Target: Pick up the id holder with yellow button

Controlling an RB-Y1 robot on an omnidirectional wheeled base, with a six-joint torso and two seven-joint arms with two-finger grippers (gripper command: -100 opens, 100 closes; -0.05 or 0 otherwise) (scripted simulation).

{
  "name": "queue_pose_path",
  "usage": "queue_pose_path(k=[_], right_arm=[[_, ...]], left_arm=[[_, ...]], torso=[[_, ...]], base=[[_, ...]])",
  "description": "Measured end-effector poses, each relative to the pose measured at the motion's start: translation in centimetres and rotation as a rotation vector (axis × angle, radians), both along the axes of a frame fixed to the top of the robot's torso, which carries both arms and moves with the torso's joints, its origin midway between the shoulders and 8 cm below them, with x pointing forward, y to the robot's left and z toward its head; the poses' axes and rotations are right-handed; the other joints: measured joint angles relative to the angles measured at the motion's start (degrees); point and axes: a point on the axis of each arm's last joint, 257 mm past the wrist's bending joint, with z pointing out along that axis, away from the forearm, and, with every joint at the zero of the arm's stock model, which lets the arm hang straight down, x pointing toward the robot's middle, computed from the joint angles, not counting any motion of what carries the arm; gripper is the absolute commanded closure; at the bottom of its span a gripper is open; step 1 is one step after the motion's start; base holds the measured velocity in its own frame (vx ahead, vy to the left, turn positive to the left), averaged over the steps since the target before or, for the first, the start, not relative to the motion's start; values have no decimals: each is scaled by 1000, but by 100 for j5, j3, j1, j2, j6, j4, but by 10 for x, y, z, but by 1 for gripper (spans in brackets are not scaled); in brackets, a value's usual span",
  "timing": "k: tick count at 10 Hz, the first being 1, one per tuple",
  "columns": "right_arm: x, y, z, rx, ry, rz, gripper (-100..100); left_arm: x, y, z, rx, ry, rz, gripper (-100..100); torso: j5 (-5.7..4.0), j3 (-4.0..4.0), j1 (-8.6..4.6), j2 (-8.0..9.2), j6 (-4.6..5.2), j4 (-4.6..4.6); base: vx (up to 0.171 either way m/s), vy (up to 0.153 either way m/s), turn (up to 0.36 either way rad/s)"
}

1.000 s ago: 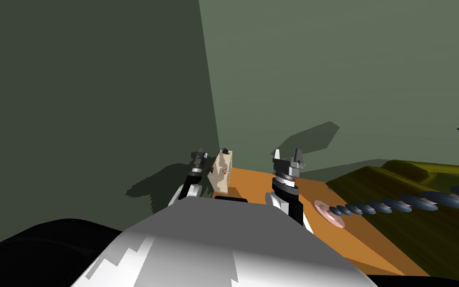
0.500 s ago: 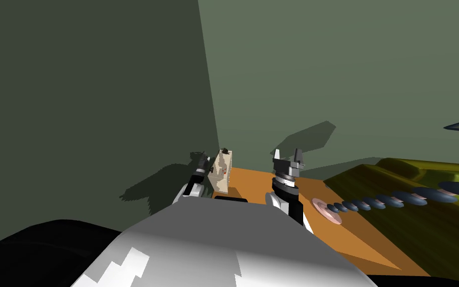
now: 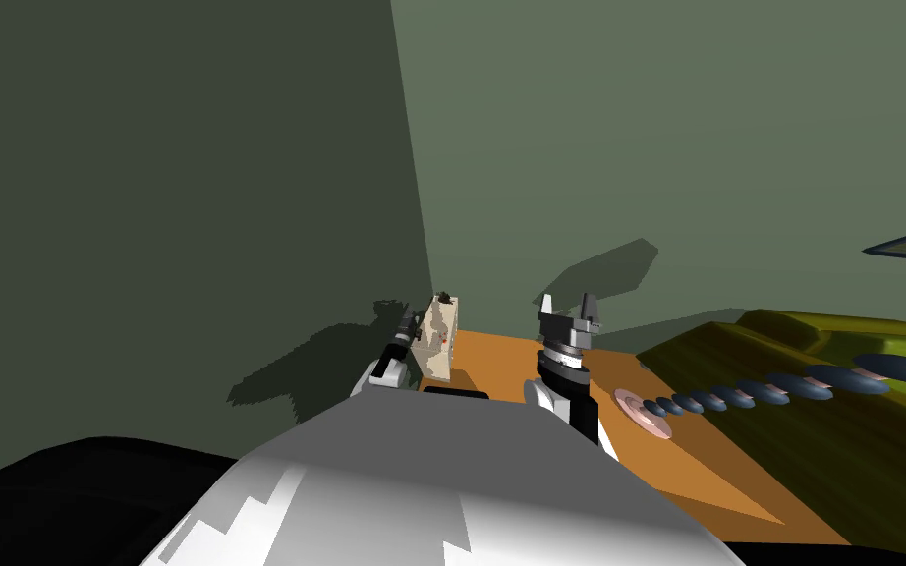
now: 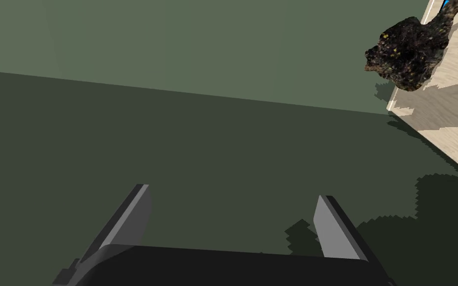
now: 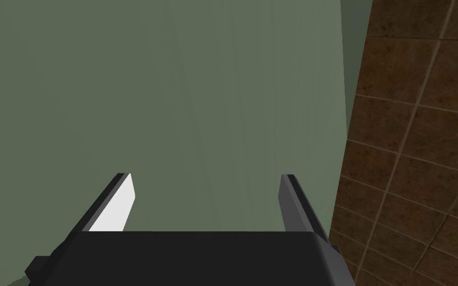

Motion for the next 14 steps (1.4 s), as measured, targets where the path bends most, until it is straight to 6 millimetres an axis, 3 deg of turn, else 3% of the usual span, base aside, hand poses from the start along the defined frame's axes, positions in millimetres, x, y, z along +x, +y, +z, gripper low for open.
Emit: queue_pose_path(k=[10,14], right_arm=[[0,0,0,0,0,0,0],[0,0,0,0,0,0,0]], left_arm=[[16,2,-130,-61,349,4,-100],[12,6,-177,-85,489,18,-100]], torso=[[0,-2,3,-3,-1,0],[0,-2,2,-3,-2,-1]], base=[[-1,15,1],[6,18,19]])
